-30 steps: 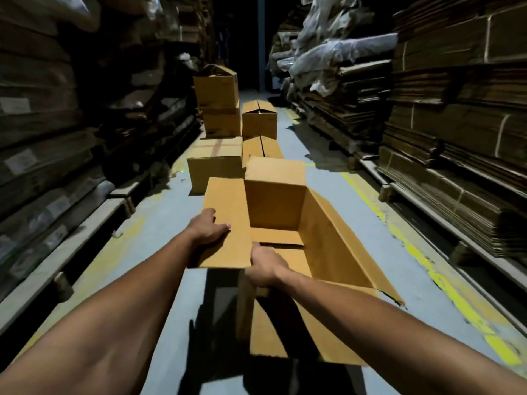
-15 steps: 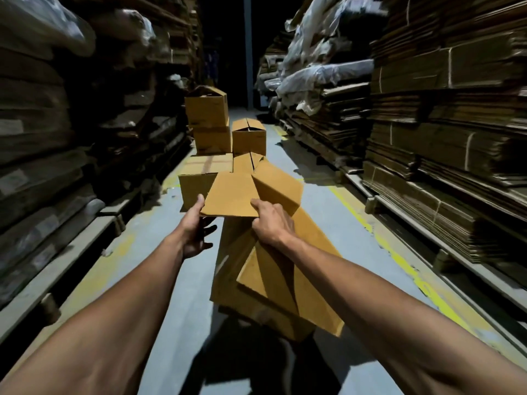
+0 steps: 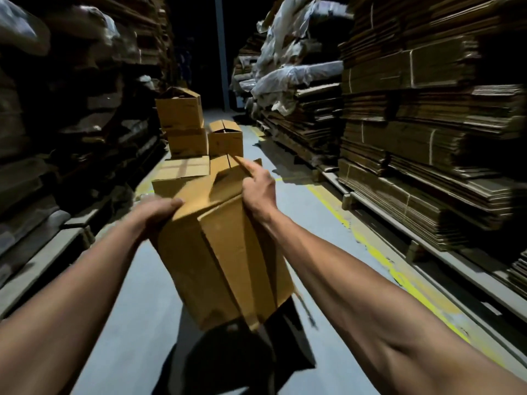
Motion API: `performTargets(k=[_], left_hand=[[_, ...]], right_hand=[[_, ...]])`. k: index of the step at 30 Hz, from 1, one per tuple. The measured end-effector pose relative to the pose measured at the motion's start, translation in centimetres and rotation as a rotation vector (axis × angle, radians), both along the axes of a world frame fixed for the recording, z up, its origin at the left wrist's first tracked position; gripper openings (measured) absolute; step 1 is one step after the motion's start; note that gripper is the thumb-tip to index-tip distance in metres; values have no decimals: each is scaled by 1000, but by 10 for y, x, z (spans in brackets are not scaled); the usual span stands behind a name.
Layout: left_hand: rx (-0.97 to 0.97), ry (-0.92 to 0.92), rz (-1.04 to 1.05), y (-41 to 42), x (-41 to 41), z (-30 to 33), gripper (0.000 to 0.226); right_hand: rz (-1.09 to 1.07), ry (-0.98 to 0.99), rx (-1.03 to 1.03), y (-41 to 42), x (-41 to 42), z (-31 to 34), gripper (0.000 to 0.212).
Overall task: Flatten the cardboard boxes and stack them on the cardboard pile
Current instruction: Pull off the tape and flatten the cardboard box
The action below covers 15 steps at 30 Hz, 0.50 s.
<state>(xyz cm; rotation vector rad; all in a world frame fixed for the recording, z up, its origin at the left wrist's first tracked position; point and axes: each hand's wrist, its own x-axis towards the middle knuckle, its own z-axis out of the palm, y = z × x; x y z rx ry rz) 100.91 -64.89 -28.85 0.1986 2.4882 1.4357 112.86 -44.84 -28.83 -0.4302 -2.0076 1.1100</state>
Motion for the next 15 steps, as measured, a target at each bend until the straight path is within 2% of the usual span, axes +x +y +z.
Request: performTargets(k=[4, 6, 8, 10, 13, 15], left_hand=[[-95, 332, -72, 33, 14, 46, 60], [-159, 454, -86, 60, 33, 54, 62], [-173, 499, -147, 91, 56, 49, 60], [-161, 515, -222, 119, 78, 31, 59], [-145, 455, -357, 147, 105, -15, 59], [-163, 395, -431, 158, 111, -48, 67]], right_hand=[[-100, 263, -269, 38, 14, -5, 54], [-223, 326, -413, 57, 28, -15, 40], [-363, 337, -592, 80, 46, -32, 21], [-479, 256, -696, 102, 70, -57, 11], [-523, 76, -700, 131, 101, -97, 19], [-516, -58, -680, 142, 115, -114, 23]])
